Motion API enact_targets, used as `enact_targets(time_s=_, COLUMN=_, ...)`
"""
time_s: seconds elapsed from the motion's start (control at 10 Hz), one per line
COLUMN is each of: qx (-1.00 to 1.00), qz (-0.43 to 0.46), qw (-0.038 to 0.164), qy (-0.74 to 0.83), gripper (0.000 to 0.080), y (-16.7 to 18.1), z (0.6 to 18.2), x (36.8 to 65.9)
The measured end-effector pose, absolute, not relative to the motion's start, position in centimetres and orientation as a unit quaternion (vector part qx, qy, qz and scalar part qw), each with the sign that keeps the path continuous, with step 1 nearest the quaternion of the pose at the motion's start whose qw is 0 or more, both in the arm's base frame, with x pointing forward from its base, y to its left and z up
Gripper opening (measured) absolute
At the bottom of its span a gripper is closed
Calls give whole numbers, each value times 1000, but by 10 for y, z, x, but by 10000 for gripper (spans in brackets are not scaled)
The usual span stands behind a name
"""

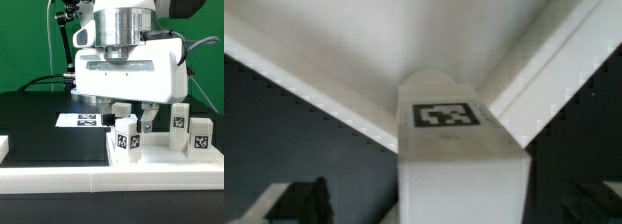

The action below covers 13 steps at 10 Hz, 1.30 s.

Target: Assemble square table

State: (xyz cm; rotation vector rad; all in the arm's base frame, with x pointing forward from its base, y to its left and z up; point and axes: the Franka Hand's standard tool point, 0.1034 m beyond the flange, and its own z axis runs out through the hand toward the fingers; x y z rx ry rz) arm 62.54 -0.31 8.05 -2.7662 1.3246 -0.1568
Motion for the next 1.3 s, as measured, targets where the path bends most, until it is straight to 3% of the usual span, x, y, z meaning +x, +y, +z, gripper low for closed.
enact_targets(time_s=1.3, qx=-994, qz=-65, qw=17, qy=85, gripper=649, y=6, z=78, x=628)
